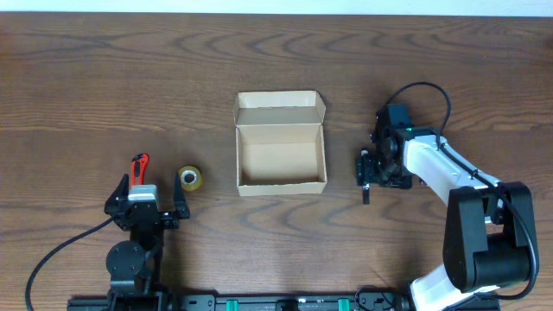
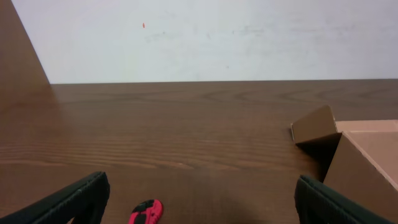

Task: Pack container
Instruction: 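Lower the right gripper and grasp the black marker, then carry the black marker over the box and release it inside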

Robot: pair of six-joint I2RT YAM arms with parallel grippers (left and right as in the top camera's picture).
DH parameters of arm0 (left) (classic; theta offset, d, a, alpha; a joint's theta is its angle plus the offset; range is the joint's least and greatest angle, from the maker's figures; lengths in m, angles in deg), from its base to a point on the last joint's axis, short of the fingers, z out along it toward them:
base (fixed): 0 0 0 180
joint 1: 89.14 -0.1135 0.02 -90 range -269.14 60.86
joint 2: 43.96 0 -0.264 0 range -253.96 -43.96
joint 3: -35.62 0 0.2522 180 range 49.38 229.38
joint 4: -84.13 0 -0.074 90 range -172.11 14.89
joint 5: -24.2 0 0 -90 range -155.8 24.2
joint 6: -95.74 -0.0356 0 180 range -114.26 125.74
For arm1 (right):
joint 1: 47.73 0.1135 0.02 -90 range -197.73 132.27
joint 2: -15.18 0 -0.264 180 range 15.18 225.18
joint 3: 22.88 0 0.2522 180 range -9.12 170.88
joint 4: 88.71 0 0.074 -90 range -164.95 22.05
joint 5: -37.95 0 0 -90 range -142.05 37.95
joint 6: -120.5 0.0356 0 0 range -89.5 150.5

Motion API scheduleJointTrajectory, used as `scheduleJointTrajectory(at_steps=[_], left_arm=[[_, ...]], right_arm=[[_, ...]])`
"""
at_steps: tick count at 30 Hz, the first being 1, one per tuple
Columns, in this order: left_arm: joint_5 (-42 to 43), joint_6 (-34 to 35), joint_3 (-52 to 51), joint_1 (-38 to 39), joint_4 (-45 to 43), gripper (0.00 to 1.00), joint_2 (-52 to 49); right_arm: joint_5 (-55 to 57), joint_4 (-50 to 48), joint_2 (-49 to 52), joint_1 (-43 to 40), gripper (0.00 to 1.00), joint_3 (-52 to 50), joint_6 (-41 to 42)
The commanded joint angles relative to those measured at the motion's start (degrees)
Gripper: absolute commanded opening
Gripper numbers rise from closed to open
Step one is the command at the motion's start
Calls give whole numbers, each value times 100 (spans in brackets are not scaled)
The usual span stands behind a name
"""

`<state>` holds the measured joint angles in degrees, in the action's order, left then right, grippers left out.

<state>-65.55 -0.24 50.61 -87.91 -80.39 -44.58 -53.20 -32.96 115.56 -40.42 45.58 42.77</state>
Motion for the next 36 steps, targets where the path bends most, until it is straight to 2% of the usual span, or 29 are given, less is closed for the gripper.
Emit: scheduleJointTrajectory(at_steps=[1,6,20,31,36], left_arm=[[72,42,-94,7,271,95,42],[72,42,-94,7,271,95,42],[72,39,-94,7,271,95,42],[72,42,-94,7,271,95,42],[72,42,-94,7,271,95,42]], right_arm=[[-232,-55,101,39,46,-149,55],[-229,-92,101,39,1,-149,55],[-511,-378,76,26,1,127,39],[-756,1318,22,219,1,3104,-791],[-1342,1864,22,669,1,4022,-2028]])
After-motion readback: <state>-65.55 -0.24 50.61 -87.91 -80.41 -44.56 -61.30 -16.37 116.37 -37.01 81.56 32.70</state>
